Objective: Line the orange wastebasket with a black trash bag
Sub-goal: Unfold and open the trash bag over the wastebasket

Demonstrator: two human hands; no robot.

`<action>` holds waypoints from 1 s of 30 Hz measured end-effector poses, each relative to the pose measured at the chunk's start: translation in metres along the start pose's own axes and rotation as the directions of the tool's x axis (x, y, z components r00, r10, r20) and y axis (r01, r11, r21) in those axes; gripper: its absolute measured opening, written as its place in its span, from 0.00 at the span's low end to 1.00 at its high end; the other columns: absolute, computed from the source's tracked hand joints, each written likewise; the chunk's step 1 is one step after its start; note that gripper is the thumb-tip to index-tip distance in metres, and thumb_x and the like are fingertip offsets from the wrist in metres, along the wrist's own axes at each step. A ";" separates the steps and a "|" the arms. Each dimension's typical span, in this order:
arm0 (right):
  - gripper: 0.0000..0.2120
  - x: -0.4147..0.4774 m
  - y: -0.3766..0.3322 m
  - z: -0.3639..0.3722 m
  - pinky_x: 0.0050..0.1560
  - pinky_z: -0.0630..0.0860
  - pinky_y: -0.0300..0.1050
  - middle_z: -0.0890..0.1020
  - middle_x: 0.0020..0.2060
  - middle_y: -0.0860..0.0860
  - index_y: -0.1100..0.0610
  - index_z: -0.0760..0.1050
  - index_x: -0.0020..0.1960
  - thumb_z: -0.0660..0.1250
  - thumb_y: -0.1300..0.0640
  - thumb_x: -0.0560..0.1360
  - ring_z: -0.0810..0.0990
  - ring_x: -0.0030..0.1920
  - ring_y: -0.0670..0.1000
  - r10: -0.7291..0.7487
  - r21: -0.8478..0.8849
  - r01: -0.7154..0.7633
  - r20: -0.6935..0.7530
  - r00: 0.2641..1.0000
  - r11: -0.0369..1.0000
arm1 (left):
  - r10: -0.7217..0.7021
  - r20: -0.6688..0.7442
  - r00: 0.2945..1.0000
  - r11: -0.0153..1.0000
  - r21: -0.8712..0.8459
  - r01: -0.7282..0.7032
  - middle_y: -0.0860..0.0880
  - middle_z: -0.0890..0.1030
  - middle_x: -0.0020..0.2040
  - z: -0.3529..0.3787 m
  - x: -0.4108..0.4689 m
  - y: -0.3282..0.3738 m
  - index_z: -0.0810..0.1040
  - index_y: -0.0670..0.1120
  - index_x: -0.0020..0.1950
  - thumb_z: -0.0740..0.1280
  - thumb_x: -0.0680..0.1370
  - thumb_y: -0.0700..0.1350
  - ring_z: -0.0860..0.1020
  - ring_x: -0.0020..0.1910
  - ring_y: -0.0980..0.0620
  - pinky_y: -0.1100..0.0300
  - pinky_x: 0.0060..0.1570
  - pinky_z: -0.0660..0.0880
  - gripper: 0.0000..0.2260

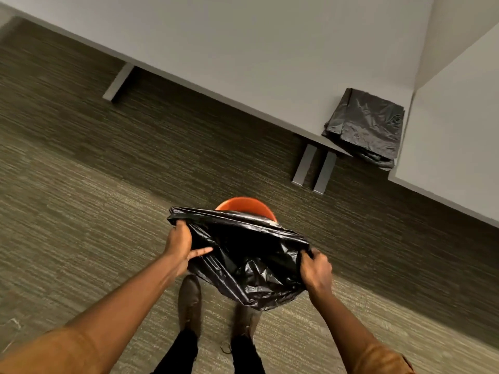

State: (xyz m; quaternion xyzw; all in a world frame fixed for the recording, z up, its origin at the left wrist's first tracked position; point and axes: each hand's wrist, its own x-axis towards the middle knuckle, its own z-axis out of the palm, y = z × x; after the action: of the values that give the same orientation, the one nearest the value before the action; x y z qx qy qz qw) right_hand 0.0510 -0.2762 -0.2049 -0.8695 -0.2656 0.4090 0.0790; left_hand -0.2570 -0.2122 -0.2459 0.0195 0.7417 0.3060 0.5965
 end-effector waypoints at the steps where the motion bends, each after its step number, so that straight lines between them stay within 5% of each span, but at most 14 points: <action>1: 0.19 0.014 0.006 0.005 0.58 0.82 0.58 0.88 0.55 0.59 0.56 0.84 0.64 0.66 0.43 0.84 0.85 0.55 0.63 0.001 0.009 -0.001 0.024 1.000 1.000 | -0.020 -0.008 1.000 0.999 -0.042 0.019 0.39 0.73 0.80 0.003 0.017 -0.009 0.73 0.43 0.80 0.52 0.88 0.59 0.79 0.70 0.33 0.39 0.41 0.88 0.28; 6: 0.14 0.074 0.032 0.045 0.55 0.83 0.59 0.89 0.50 0.59 0.57 0.85 0.57 0.69 0.48 0.82 0.86 0.53 0.64 0.056 0.026 -0.056 -0.002 0.998 0.998 | -0.024 0.006 1.000 0.998 -0.062 0.025 0.41 0.74 0.80 0.012 0.073 -0.044 0.74 0.44 0.79 0.51 0.89 0.61 0.79 0.72 0.36 0.42 0.40 0.87 0.29; 9: 0.19 0.101 0.042 0.074 0.55 0.79 0.58 0.86 0.52 0.64 0.63 0.84 0.56 0.68 0.46 0.84 0.85 0.58 0.68 0.224 0.158 -0.213 -0.051 0.973 0.964 | -0.058 0.010 0.998 0.998 -0.014 0.058 0.43 0.77 0.78 0.012 0.094 -0.064 0.76 0.46 0.76 0.50 0.89 0.63 0.80 0.68 0.39 0.38 0.47 0.86 0.29; 11: 0.21 0.118 0.047 0.095 0.50 0.79 0.60 0.85 0.49 0.61 0.60 0.81 0.49 0.69 0.41 0.83 0.86 0.52 0.66 0.387 0.408 -0.367 0.035 0.921 0.836 | -0.077 -0.005 0.997 0.997 0.009 0.077 0.44 0.79 0.73 0.010 0.110 -0.075 0.77 0.50 0.73 0.49 0.88 0.65 0.80 0.64 0.40 0.35 0.54 0.83 0.28; 14: 0.10 0.144 0.055 0.125 0.41 0.78 0.51 0.87 0.46 0.56 0.56 0.78 0.52 0.67 0.50 0.86 0.84 0.41 0.55 0.474 0.663 -0.500 0.239 0.847 0.558 | -0.107 -0.006 0.994 0.994 -0.004 0.107 0.46 0.79 0.68 0.003 0.132 -0.093 0.76 0.53 0.67 0.49 0.87 0.67 0.79 0.63 0.39 0.33 0.57 0.82 0.25; 18: 0.18 0.162 0.048 0.146 0.19 0.72 0.33 0.75 0.16 0.49 0.55 0.71 0.40 0.57 0.65 0.87 0.73 0.15 0.45 0.471 0.719 -0.592 0.406 0.783 0.365 | -0.143 0.018 0.990 0.969 -0.203 0.144 0.47 0.79 0.75 -0.009 0.159 -0.109 0.78 0.51 0.74 0.53 0.88 0.64 0.79 0.69 0.37 0.34 0.48 0.85 0.26; 23: 0.16 0.160 0.036 0.150 0.17 0.77 0.44 0.83 0.22 0.55 0.60 0.76 0.43 0.58 0.62 0.89 0.82 0.19 0.51 0.386 0.797 -0.546 0.433 0.814 0.257 | -0.118 0.103 0.988 0.894 -0.423 0.150 0.44 0.82 0.73 -0.004 0.167 -0.118 0.80 0.49 0.75 0.58 0.87 0.59 0.81 0.70 0.37 0.36 0.48 0.86 0.24; 25: 0.12 0.158 0.032 0.153 0.22 0.81 0.45 0.85 0.26 0.55 0.58 0.76 0.44 0.63 0.61 0.87 0.84 0.22 0.53 0.379 0.790 -0.550 0.438 0.815 0.271 | -0.116 0.131 0.985 0.868 -0.469 0.165 0.42 0.84 0.71 0.001 0.166 -0.119 0.80 0.47 0.75 0.58 0.87 0.57 0.82 0.69 0.38 0.37 0.49 0.86 0.23; 26: 0.09 0.157 0.031 0.154 0.32 0.86 0.49 0.88 0.33 0.55 0.58 0.75 0.45 0.68 0.61 0.85 0.87 0.29 0.54 0.391 0.796 -0.521 0.393 0.832 0.308 | -0.116 0.128 0.985 0.859 -0.485 0.165 0.42 0.84 0.70 0.003 0.167 -0.119 0.81 0.47 0.74 0.58 0.88 0.56 0.82 0.67 0.38 0.38 0.49 0.86 0.22; 28: 0.08 0.165 0.040 0.160 0.55 0.86 0.57 0.85 0.50 0.56 0.60 0.76 0.48 0.73 0.59 0.82 0.85 0.45 0.57 0.448 0.783 -0.408 0.188 0.874 0.470 | -0.124 0.114 0.986 0.850 -0.500 0.165 0.42 0.86 0.68 0.006 0.171 -0.119 0.82 0.46 0.71 0.57 0.88 0.54 0.84 0.65 0.38 0.41 0.45 0.87 0.21; 30: 0.17 0.169 0.048 0.164 0.57 0.80 0.55 0.80 0.55 0.58 0.68 0.79 0.58 0.69 0.52 0.85 0.80 0.52 0.59 0.459 0.650 -0.374 0.043 0.887 0.662 | -0.130 0.109 0.986 0.856 -0.489 0.167 0.41 0.86 0.68 0.006 0.177 -0.119 0.82 0.45 0.71 0.57 0.89 0.54 0.84 0.64 0.38 0.43 0.41 0.88 0.21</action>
State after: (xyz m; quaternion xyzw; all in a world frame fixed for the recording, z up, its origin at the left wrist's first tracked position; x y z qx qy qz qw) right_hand 0.0352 -0.2411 -0.4427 -0.8500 0.1020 0.4267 0.2917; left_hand -0.2621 -0.2363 -0.4575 -0.1806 0.6155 0.4385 0.6295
